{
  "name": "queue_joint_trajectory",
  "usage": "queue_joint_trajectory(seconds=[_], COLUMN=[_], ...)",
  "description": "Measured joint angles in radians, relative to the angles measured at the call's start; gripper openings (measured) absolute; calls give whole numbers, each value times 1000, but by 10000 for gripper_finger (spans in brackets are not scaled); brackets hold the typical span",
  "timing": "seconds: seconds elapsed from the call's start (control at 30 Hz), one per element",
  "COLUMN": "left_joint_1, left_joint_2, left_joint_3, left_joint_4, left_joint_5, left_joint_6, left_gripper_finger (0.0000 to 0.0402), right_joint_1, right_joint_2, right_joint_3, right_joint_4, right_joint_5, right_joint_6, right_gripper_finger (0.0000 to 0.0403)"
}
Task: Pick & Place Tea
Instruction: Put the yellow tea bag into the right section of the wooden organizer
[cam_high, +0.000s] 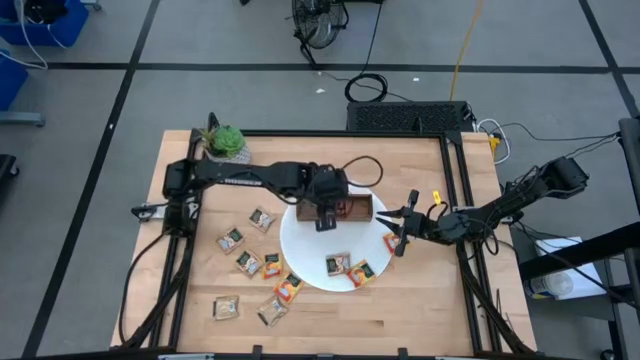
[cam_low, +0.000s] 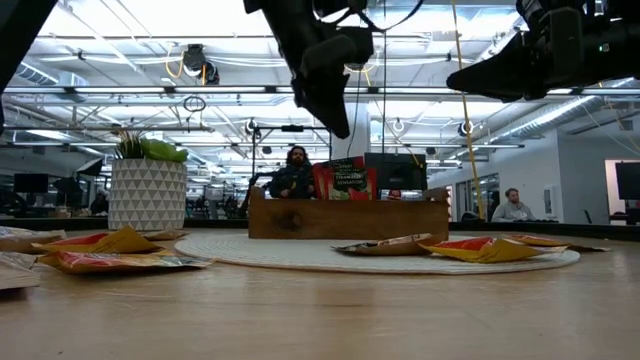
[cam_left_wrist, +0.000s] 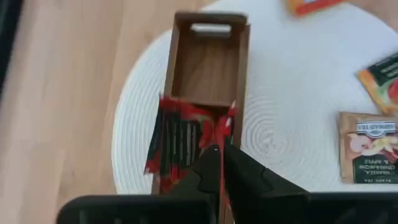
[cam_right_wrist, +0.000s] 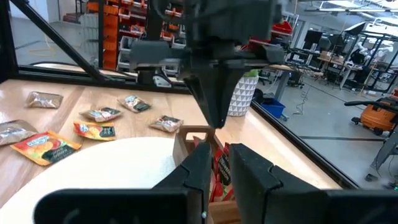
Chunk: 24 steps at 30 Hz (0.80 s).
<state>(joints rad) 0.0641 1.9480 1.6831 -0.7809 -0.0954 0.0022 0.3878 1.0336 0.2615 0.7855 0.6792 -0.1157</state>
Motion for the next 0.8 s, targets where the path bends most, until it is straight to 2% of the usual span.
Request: queue_joint_trajectory(seconds=[0.1,0.33,0.5,0.6,0.8], left_joint_1=[2,-23,-54,-69,-87], left_joint_2=[6,-3,-113,-228,-492], left_joint_3=[-1,-1,-14,-115,-465], left_joint_4=[-5,-11,81,199,530], left_joint_5=[16,15,13,11,-33], left_joint_6=[-5,35,71,93,93], left_gripper_finger=[5,3,3,9,5], right_joint_1=[0,0,0,0,2], right_joint_2=[0,0,0,0,0], right_joint_3=[0,0,0,0,0], right_joint_4=[-6,-15,-57,-97,-155], right_joint_5=[0,0,0,0,-12], right_joint_6=[0,22,49,83,179], right_gripper_finger=[45,45,45,45,45])
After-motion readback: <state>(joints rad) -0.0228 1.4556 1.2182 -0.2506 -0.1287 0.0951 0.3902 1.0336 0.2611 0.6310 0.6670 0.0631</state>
